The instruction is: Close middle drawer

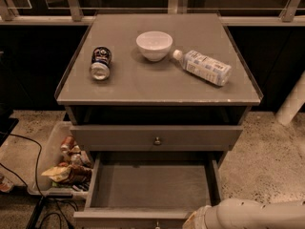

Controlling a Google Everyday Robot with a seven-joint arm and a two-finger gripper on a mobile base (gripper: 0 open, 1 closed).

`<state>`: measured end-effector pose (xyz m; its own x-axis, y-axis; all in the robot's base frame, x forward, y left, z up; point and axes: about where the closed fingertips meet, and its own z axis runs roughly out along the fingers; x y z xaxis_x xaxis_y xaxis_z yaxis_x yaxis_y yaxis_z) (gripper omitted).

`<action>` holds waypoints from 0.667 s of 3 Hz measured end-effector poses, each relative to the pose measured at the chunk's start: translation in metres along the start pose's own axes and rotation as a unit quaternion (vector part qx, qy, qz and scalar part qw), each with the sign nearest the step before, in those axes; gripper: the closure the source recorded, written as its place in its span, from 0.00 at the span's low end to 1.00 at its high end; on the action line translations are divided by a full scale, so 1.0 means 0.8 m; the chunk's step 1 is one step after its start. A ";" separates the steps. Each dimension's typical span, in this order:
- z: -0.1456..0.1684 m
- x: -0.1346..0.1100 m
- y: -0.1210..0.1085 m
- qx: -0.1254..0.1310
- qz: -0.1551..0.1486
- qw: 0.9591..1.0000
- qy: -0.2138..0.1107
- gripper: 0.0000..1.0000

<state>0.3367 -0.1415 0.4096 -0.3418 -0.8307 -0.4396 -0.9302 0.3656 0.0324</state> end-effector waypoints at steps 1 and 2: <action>0.000 0.000 0.000 0.000 0.000 1.000 0.000 0.13; 0.001 -0.001 0.001 0.000 0.000 1.000 -0.004 0.00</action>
Offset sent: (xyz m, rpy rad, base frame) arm 0.0334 -0.0029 0.0018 0.0765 -0.0380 -0.0025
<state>0.3364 -0.1401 0.4095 -0.3403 -0.8275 -0.4465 -0.9303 0.3653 0.0319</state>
